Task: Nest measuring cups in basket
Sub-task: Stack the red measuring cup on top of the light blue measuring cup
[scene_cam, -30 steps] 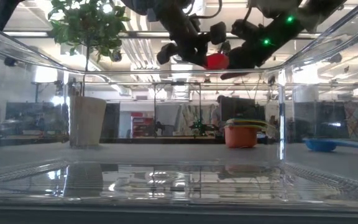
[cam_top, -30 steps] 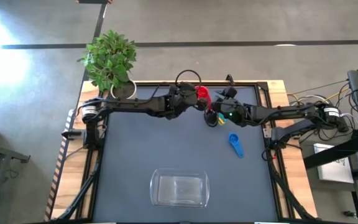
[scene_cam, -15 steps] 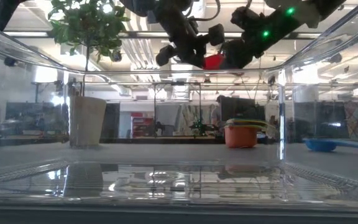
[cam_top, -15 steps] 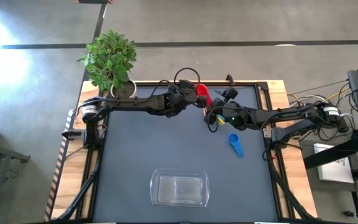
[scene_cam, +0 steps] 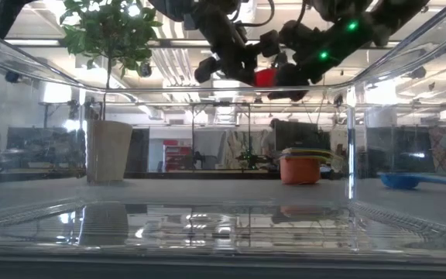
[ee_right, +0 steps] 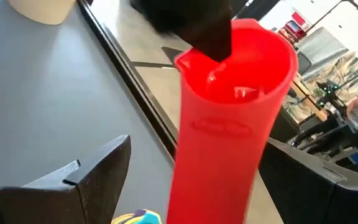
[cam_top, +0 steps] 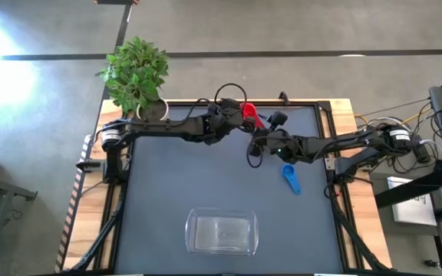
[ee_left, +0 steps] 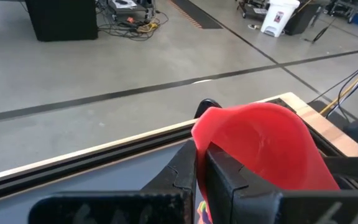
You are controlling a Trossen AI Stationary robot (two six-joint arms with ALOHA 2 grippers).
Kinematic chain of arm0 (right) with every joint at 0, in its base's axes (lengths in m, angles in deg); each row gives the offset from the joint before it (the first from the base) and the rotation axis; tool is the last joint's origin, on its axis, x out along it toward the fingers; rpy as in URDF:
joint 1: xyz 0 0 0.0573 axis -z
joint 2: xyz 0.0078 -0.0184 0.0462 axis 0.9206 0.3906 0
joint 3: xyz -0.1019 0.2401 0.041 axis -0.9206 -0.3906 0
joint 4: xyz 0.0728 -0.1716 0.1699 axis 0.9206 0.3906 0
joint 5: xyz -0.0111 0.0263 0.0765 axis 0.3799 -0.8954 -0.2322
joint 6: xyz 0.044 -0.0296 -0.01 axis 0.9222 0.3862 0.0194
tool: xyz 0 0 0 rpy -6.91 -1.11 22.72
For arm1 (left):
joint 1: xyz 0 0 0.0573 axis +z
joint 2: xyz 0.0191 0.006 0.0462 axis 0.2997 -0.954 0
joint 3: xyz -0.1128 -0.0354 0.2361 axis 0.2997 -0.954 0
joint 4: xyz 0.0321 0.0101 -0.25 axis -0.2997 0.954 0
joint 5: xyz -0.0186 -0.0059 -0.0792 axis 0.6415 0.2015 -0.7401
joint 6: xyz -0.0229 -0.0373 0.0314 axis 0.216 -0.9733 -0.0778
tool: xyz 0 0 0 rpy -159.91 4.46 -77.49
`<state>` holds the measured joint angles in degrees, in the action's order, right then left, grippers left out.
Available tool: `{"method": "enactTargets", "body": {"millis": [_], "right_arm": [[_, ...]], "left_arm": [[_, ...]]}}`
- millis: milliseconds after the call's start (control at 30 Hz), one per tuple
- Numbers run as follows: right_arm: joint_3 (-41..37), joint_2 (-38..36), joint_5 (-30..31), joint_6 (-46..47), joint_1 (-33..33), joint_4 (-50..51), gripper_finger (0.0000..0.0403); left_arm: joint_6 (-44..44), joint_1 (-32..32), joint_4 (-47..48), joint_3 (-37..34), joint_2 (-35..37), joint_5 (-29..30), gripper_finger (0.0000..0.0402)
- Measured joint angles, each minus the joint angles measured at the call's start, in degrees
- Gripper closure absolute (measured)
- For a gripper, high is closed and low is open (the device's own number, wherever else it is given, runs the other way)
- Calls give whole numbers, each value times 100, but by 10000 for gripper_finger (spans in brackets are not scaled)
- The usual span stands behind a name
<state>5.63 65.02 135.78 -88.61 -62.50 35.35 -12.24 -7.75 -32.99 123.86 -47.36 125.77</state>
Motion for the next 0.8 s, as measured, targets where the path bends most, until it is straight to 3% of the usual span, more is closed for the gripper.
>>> {"method": "enactTargets", "body": {"millis": [167,333,667,800], "right_arm": [[55,234,586,-340,-130,-333,79],[60,277,706,-421,-168,-394,95],[60,286,712,-453,-225,-428,271],[60,269,648,-513,-235,-379,302]], "left_arm": [[-39,27,67,0,0,2,401],[-54,29,69,0,0,2,401],[-91,33,53,0,-2,9,401],[-80,30,45,0,-2,-21,401]]}}
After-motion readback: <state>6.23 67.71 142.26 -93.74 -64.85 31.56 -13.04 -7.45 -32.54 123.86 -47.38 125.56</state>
